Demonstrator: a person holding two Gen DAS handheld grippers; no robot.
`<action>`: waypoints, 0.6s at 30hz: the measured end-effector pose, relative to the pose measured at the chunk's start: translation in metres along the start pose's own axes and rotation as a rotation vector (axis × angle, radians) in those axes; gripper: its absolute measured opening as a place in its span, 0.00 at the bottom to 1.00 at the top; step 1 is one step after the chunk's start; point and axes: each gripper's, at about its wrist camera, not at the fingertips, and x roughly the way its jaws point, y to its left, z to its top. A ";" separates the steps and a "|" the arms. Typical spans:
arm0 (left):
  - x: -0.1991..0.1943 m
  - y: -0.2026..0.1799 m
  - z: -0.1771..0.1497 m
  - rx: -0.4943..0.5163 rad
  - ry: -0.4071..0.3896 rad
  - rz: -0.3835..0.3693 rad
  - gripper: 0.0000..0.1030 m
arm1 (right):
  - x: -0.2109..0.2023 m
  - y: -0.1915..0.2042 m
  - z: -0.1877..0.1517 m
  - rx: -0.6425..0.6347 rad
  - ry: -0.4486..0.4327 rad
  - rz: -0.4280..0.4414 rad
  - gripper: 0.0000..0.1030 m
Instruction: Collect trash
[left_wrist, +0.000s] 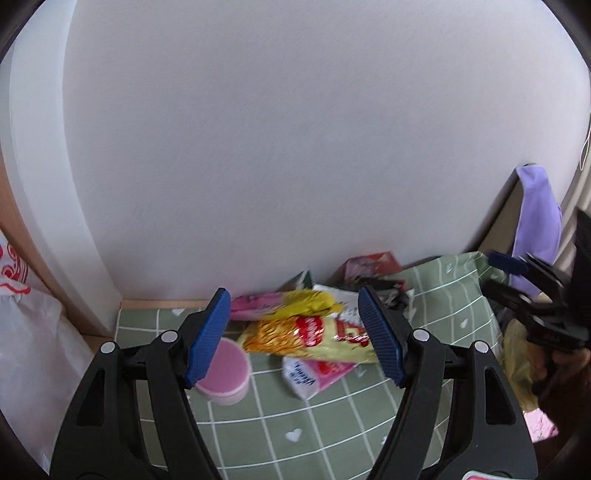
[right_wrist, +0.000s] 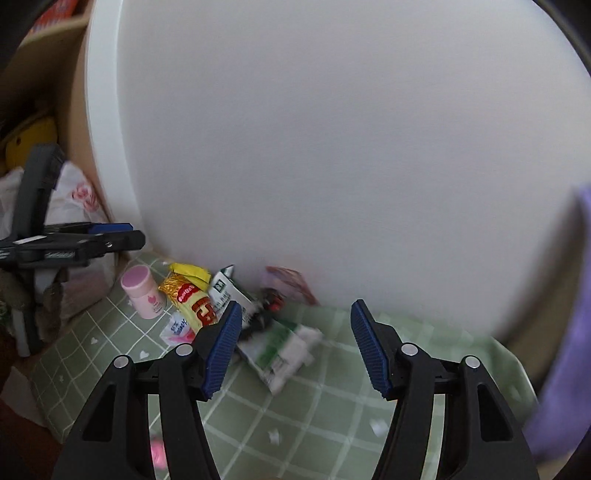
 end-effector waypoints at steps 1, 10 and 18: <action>0.004 0.003 -0.003 -0.004 0.003 0.002 0.66 | 0.014 0.004 0.004 -0.031 0.022 0.000 0.49; 0.014 0.034 -0.002 -0.109 0.014 -0.029 0.66 | 0.111 -0.009 0.009 -0.071 0.163 -0.040 0.35; 0.046 0.022 0.002 -0.071 0.077 -0.088 0.66 | 0.107 -0.008 0.005 -0.028 0.181 0.071 0.04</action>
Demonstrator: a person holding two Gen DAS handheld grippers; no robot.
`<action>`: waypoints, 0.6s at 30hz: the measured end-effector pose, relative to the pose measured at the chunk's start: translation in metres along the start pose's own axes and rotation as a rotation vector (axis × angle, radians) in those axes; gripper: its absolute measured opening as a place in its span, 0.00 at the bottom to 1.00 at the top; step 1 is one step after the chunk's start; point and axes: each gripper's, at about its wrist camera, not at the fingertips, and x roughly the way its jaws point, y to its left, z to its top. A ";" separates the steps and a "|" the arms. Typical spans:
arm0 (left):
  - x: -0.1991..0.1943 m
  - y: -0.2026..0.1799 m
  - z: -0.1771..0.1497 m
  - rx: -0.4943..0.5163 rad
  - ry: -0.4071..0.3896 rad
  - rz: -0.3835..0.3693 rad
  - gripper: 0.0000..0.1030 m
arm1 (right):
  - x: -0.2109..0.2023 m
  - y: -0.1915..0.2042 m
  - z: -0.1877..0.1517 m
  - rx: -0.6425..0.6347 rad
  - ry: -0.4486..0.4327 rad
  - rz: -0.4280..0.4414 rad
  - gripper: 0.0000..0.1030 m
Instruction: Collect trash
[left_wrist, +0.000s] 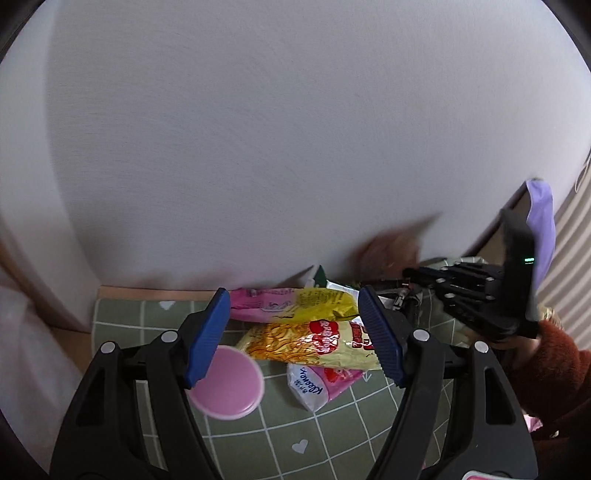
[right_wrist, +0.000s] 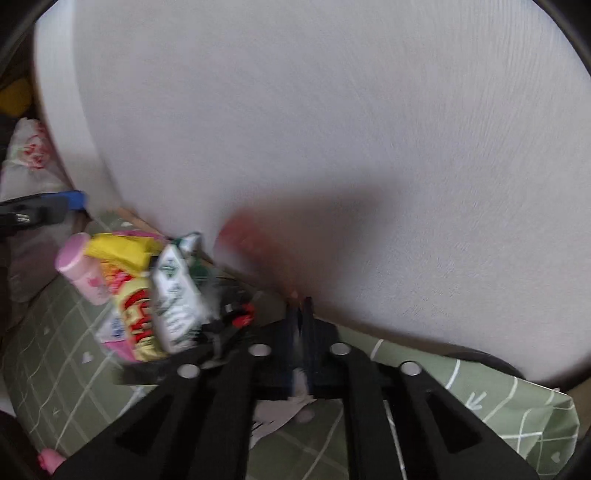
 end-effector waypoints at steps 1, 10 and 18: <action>0.004 -0.003 0.001 0.008 0.007 -0.003 0.66 | -0.010 0.002 -0.001 0.014 -0.014 0.015 0.04; 0.028 -0.049 0.001 0.101 0.055 -0.085 0.66 | -0.087 0.007 -0.063 0.124 -0.024 0.037 0.04; 0.051 -0.105 -0.016 0.251 0.128 -0.158 0.66 | -0.132 -0.030 -0.134 0.310 0.015 -0.034 0.04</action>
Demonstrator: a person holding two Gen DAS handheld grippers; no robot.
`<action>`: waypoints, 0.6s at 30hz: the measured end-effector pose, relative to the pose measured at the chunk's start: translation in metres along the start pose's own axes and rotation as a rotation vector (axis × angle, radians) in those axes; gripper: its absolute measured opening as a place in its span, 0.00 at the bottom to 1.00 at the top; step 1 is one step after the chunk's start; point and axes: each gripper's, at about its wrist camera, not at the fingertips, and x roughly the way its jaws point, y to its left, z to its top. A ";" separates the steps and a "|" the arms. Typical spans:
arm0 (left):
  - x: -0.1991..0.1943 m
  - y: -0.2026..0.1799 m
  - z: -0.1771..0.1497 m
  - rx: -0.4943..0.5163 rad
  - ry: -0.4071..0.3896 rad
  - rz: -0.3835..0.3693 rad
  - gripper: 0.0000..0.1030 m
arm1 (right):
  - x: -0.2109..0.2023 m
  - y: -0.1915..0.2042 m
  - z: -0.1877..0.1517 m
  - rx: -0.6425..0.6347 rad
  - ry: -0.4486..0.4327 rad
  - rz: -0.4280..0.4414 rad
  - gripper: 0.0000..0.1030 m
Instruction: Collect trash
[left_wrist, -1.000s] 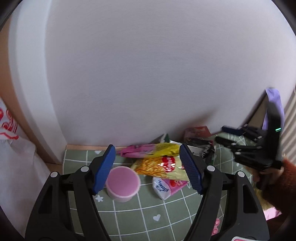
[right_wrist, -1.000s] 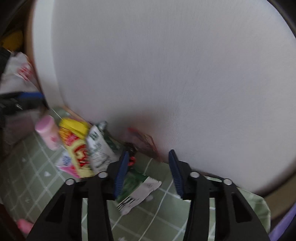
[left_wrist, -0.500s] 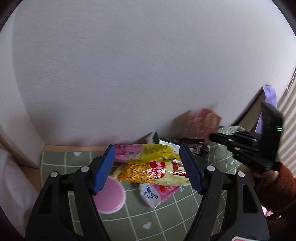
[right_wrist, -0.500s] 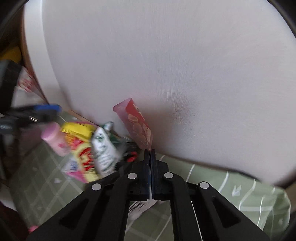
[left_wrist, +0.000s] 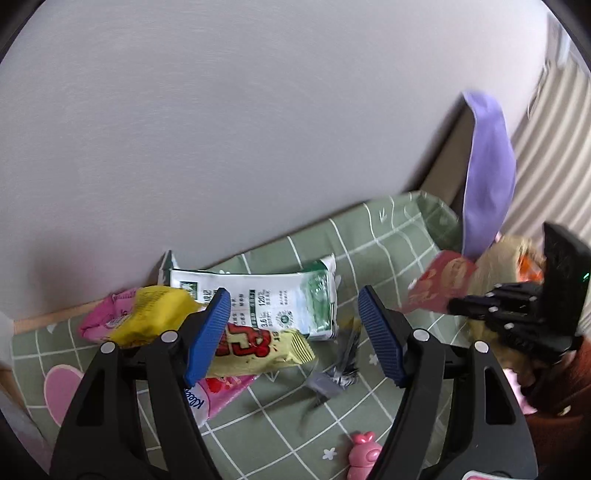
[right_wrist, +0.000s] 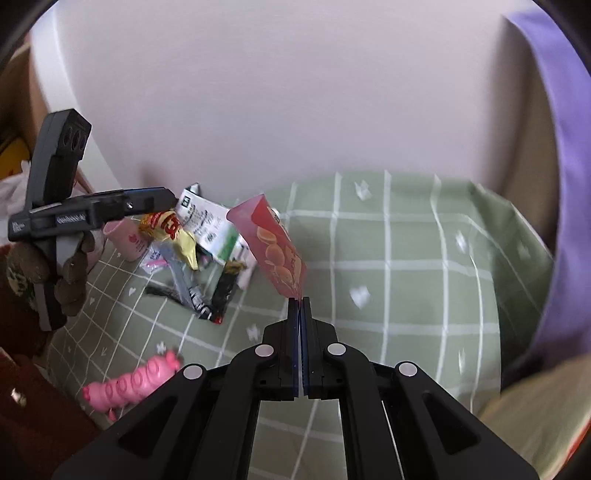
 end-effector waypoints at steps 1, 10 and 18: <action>-0.004 -0.003 0.000 0.008 -0.002 0.005 0.66 | -0.003 -0.001 -0.005 0.008 0.004 -0.008 0.04; -0.023 -0.011 -0.020 -0.005 0.012 -0.057 0.66 | -0.004 0.008 -0.042 -0.047 0.055 -0.054 0.06; 0.009 -0.050 -0.044 0.144 0.132 -0.140 0.66 | -0.017 0.019 -0.069 -0.074 0.035 0.007 0.60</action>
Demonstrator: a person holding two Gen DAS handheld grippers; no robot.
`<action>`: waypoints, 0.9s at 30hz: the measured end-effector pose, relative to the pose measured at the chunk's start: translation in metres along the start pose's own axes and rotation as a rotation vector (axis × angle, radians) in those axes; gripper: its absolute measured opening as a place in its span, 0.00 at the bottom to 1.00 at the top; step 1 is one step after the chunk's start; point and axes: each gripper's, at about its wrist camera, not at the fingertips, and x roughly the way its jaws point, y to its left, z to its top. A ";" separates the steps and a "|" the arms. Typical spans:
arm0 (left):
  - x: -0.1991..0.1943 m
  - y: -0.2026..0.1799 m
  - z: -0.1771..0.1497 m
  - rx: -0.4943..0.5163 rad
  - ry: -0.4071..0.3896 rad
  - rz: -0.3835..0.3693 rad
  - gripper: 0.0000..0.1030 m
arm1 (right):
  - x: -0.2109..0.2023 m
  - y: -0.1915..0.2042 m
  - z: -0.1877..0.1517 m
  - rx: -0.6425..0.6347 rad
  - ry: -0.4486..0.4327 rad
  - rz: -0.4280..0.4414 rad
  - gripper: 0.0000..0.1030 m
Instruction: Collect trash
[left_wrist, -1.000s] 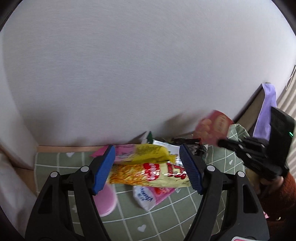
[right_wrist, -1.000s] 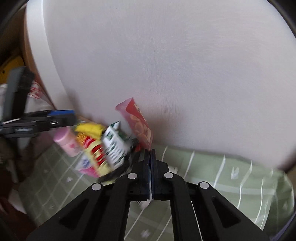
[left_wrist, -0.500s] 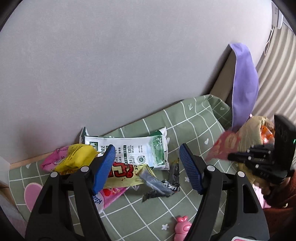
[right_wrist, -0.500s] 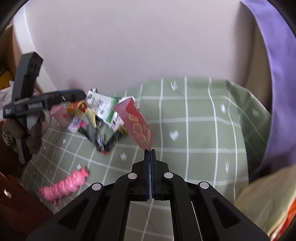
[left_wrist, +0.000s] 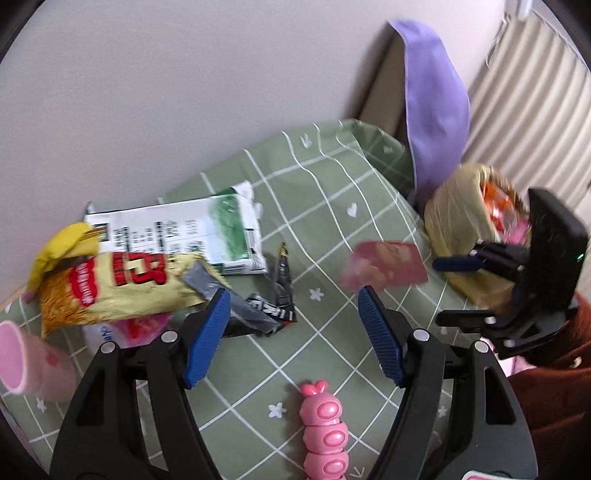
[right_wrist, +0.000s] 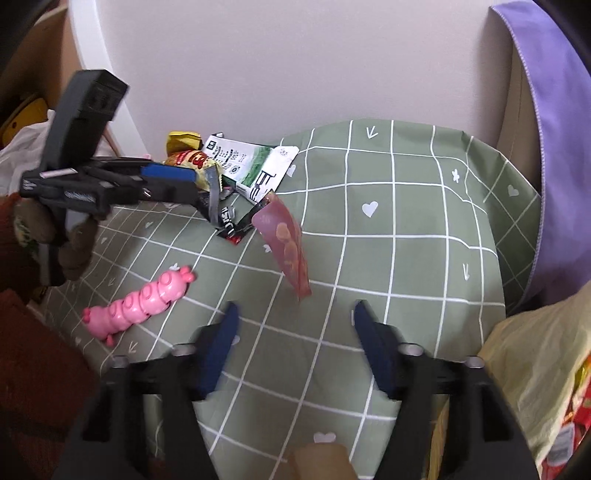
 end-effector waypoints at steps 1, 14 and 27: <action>0.003 -0.002 0.001 0.008 0.005 0.004 0.66 | -0.004 -0.001 -0.003 0.005 -0.004 0.002 0.61; 0.042 0.015 -0.017 0.039 0.142 0.245 0.65 | 0.018 -0.003 0.009 0.011 -0.007 -0.008 0.60; -0.018 0.036 -0.038 -0.103 0.007 0.100 0.65 | 0.100 0.016 0.040 -0.143 0.016 -0.054 0.59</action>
